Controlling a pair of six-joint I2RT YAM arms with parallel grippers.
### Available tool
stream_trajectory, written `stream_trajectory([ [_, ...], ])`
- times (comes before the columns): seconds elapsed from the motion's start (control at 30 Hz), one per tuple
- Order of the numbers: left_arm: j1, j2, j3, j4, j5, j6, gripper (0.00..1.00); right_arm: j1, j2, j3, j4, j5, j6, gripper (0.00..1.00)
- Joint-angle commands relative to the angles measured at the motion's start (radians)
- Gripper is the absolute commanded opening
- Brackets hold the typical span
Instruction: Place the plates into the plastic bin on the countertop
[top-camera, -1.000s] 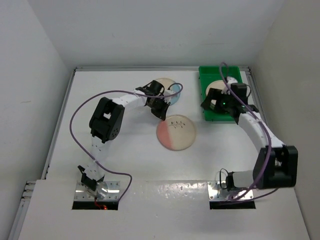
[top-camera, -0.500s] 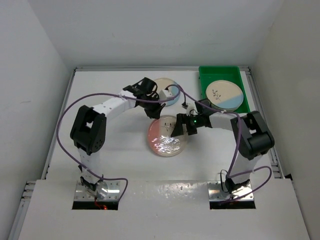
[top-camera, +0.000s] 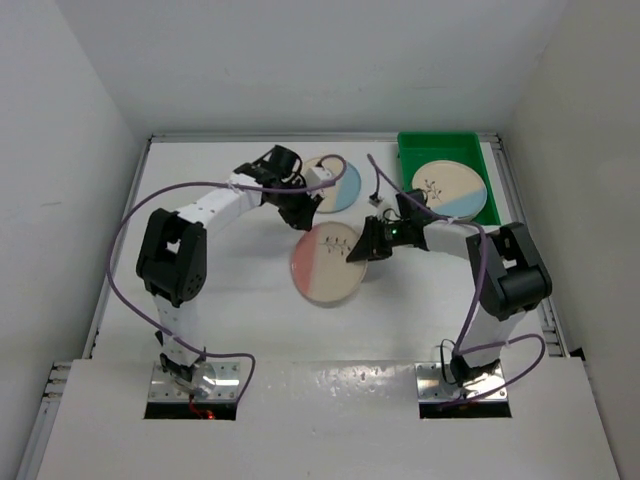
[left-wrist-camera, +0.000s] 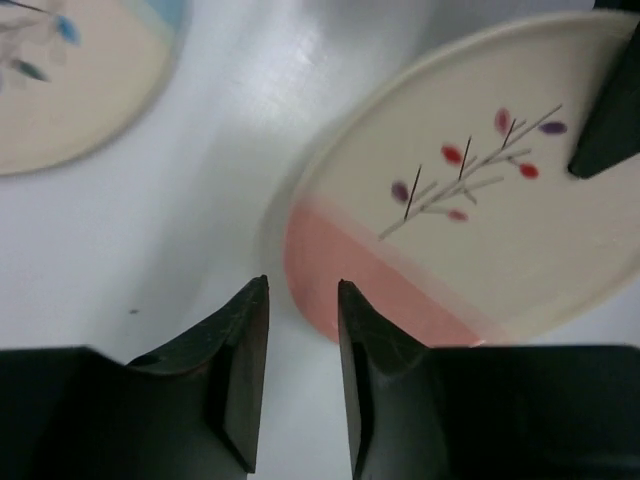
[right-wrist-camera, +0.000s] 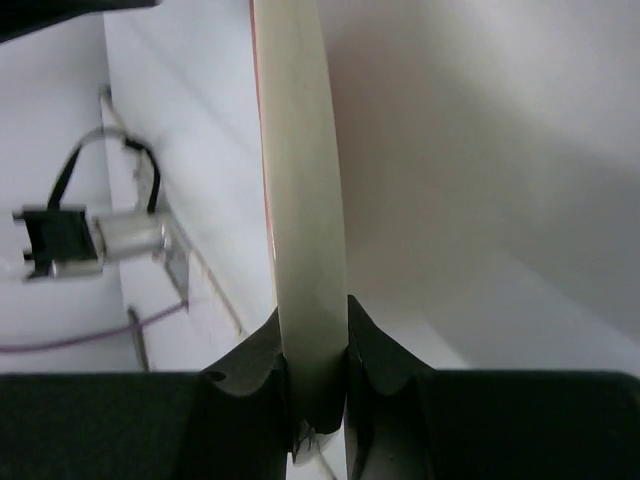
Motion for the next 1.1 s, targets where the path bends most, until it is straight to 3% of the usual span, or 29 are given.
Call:
stream_trajectory([
  [0.0, 0.073, -0.062, 0.124, 0.028, 0.041, -0.089, 0.37, -0.128, -0.110, 0.107, 0.085, 0.044, 0.058, 0.00],
  [0.07, 0.094, -0.082, 0.164, 0.054, 0.050, -0.111, 0.38, -0.214, -0.134, 0.107, 0.194, 0.059, 0.210, 0.00],
  [0.17, 0.116, -0.099, 0.165, 0.106, 0.040, -0.138, 0.40, -0.360, -0.135, 0.087, 0.489, 0.120, 0.404, 0.00],
  [0.23, 0.116, -0.109, 0.165, 0.106, 0.029, -0.138, 0.40, -0.450, -0.139, 0.064, 0.608, 0.238, 0.580, 0.00],
  [0.37, 0.116, -0.109, 0.143, 0.106, 0.029, -0.148, 0.41, -0.575, -0.139, -0.002, 0.745, 0.396, 0.738, 0.00],
  [0.5, 0.116, -0.109, 0.117, 0.106, 0.007, -0.148, 0.44, -0.635, -0.112, -0.022, 0.740, 0.464, 0.767, 0.00],
  [0.7, 0.116, -0.057, 0.126, 0.106, -0.016, -0.158, 0.47, -0.657, -0.089, 0.047, 0.484, 0.484, 0.642, 0.05],
  [0.8, 0.116, -0.028, 0.154, 0.106, -0.016, -0.168, 0.50, -0.652, -0.112, 0.053, 0.360, 0.518, 0.541, 0.21],
  [0.83, 0.116, -0.002, 0.171, 0.106, -0.025, -0.168, 0.50, -0.649, -0.134, 0.058, 0.275, 0.565, 0.512, 0.38],
  [0.9, 0.125, 0.035, 0.195, 0.116, -0.048, -0.203, 0.53, -0.643, -0.145, 0.082, 0.216, 0.599, 0.452, 0.50],
  [0.93, 0.125, 0.083, 0.229, 0.125, -0.057, -0.219, 0.53, -0.635, -0.150, 0.093, 0.115, 0.634, 0.410, 0.63],
  [1.0, 0.137, 0.142, 0.272, 0.136, -0.104, -0.298, 0.56, -0.608, -0.147, 0.157, 0.041, 0.666, 0.334, 0.79],
  [1.03, 0.137, 0.174, 0.325, 0.148, -0.127, -0.330, 0.57, -0.603, -0.150, 0.174, -0.088, 0.712, 0.307, 0.87],
  [1.07, 0.148, 0.208, 0.354, 0.148, -0.153, -0.365, 0.57, -0.592, -0.150, 0.208, -0.126, 0.772, 0.247, 1.00],
])
